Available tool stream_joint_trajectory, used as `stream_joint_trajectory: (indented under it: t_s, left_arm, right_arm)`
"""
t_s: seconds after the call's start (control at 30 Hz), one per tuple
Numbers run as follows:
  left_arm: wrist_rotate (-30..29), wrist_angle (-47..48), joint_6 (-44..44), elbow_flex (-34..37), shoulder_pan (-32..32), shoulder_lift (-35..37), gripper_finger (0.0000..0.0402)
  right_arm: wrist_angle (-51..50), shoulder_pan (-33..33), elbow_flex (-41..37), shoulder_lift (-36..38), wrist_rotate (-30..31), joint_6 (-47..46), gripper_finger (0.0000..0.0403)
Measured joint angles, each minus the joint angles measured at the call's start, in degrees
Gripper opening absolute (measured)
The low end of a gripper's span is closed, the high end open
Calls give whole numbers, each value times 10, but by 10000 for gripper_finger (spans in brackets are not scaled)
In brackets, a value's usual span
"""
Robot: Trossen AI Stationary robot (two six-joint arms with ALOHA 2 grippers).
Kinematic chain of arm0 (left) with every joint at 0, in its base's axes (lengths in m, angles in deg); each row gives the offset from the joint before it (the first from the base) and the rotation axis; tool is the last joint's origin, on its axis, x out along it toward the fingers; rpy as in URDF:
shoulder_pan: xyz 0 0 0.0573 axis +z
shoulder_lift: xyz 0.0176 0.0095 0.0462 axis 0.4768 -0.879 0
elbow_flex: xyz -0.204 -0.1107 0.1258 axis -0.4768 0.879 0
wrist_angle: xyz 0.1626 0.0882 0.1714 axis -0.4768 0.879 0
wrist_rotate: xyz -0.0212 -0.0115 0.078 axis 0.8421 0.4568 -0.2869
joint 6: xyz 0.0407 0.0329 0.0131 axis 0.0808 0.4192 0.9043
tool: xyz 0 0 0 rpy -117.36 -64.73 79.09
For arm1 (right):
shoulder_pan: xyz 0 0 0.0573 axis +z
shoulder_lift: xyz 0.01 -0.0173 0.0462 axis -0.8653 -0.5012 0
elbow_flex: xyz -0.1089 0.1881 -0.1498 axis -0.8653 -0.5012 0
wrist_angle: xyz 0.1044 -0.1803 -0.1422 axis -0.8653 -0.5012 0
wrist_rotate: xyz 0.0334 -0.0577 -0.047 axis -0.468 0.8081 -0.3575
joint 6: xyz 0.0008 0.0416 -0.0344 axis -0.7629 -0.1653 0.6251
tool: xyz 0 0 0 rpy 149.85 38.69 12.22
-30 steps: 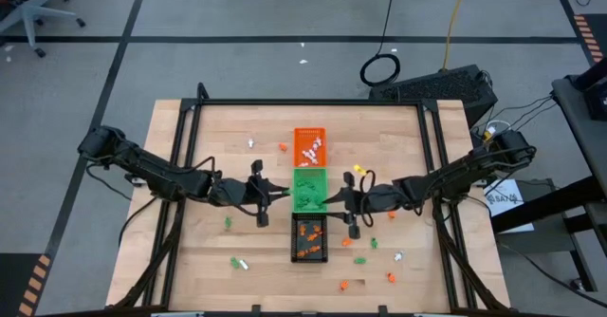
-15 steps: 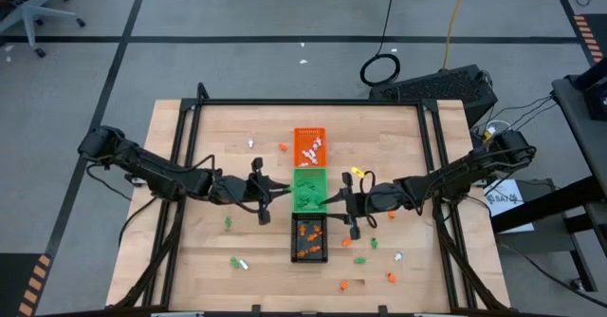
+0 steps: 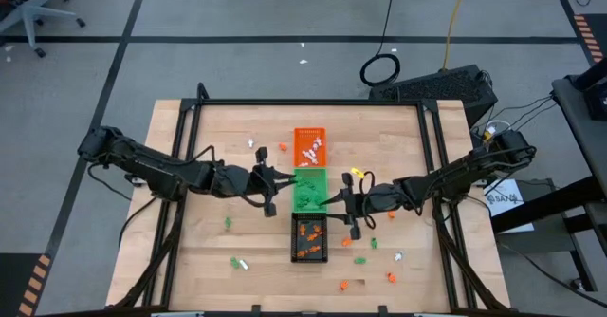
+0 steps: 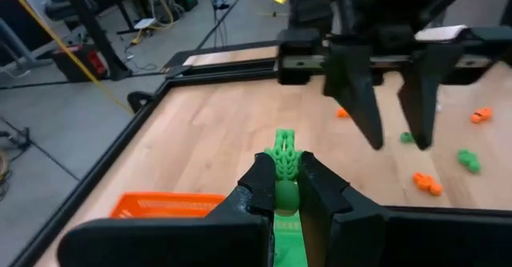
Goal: Sort Halloween decoration
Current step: Put the green skeleton toy into the green bin
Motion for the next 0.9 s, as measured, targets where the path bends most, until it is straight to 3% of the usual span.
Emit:
stream_joint_trajectory:
  t_s: [0.4,0.9]
  left_arm:
    - [0,17,-4,-18,6,-17,23]
    - [61,-96,-33,-19,34,-210,23]
  right_arm:
    - [-124,15,0,24,0,-6,130]
    - [-195,30,0,54,3,-78,130]
